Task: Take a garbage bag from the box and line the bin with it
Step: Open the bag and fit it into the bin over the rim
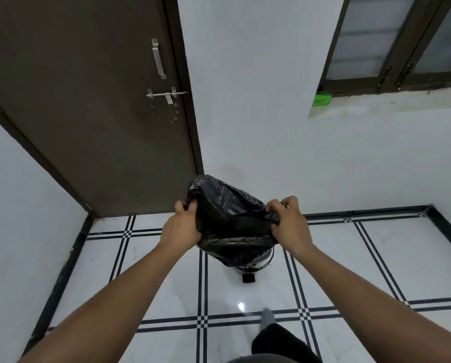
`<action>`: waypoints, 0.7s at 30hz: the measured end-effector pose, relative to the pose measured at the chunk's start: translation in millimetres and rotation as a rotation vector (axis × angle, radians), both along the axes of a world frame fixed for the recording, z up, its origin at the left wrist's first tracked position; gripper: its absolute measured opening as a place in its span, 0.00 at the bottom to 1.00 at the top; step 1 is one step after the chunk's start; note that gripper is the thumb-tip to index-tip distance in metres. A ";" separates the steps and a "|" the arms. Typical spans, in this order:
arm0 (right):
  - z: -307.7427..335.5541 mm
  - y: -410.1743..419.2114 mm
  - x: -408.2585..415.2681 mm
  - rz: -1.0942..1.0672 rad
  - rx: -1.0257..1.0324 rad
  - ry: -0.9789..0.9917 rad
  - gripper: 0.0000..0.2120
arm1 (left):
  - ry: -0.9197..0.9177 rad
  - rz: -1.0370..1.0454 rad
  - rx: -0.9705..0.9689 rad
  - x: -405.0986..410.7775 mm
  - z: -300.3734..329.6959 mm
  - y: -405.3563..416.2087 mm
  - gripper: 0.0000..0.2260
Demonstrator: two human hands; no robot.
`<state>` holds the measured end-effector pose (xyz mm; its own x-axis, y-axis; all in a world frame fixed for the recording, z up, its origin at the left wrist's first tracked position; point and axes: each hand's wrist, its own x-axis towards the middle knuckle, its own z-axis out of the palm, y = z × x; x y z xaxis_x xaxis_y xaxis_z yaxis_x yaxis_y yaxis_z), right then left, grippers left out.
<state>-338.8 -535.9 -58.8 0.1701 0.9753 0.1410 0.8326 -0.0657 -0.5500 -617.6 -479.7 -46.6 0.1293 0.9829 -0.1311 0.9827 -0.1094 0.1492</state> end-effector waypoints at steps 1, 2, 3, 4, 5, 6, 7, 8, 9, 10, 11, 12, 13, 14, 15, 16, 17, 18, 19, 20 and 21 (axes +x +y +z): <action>0.2 2.1 1.4 0.060 0.017 -0.080 0.22 | -0.002 0.008 0.001 -2.9 -0.7 1.7 0.36; -1.7 5.9 2.6 0.142 0.031 -0.165 0.24 | -0.004 0.021 0.005 -6.9 -2.4 3.8 0.34; -3.8 9.7 4.8 0.239 0.034 -0.242 0.26 | -0.002 0.033 0.006 -9.8 -3.3 5.5 0.33; -6.4 15.3 6.3 0.343 0.018 -0.311 0.28 | 0.003 0.044 0.004 -12.9 -5.2 8.6 0.32; -8.4 19.7 7.1 0.437 -0.006 -0.380 0.29 | 0.008 0.052 -0.004 -15.1 -6.4 11.0 0.31; -9.8 23.8 7.2 0.510 -0.029 -0.446 0.28 | 0.013 0.056 -0.010 -16.8 -7.6 14.1 0.31; -10.5 28.4 5.9 0.563 -0.054 -0.504 0.27 | 0.019 0.061 -0.012 -18.5 -8.6 18.5 0.31; -11.0 31.8 4.1 0.596 -0.083 -0.552 0.26 | 0.024 0.065 -0.012 -20.1 -9.8 22.7 0.31; -11.6 37.0 1.9 0.605 -0.113 -0.584 0.26 | 0.028 0.066 -0.005 -21.1 -10.7 28.8 0.32; -12.5 42.0 0.3 0.586 -0.152 -0.603 0.25 | 0.028 0.061 0.003 -22.2 -11.3 33.3 0.33; -14.4 47.4 -0.6 0.540 -0.201 -0.603 0.23 | 0.023 0.051 0.009 -22.9 -11.5 37.2 0.34; -17.2 54.9 -0.4 0.464 -0.238 -0.574 0.20 | 0.019 0.035 0.014 -23.0 -12.8 42.2 0.35; -20.7 62.6 0.2 0.364 -0.256 -0.507 0.17 | 0.015 0.014 0.015 -23.0 -14.2 47.2 0.36; -23.7 68.7 1.0 0.255 -0.267 -0.400 0.15 | 0.012 -0.010 0.011 -22.8 -15.6 50.7 0.36; -25.2 74.2 1.4 0.149 -0.281 -0.259 0.12 | 0.010 -0.035 0.003 -21.9 -16.4 53.7 0.36; -26.4 79.9 1.9 0.053 -0.302 -0.098 0.09 | 0.010 -0.055 -0.008 -20.6 -17.8 57.3 0.36; -26.8 85.8 2.6 -0.025 -0.321 0.070 0.06 | 0.007 -0.068 -0.019 -18.3 -20.5 61.8 0.35; -26.3 90.2 3.0 -0.078 -0.333 0.219 0.05 | -0.001 -0.073 -0.026 -15.9 -22.3 65.4 0.35; -26.4 94.6 4.6 -0.120 -0.344 0.344 0.05 | -0.010 -0.074 -0.036 -12.3 -24.6 69.6 0.35; -26.4 97.4 5.5 -0.153 -0.343 0.437 0.06 | -0.018 -0.072 -0.044 -8.6 -26.6 72.9 0.36; -26.5 99.5 6.1 -0.186 -0.325 0.502 0.05 | -0.027 -0.072 -0.048 -5.2 -28.3 76.0 0.37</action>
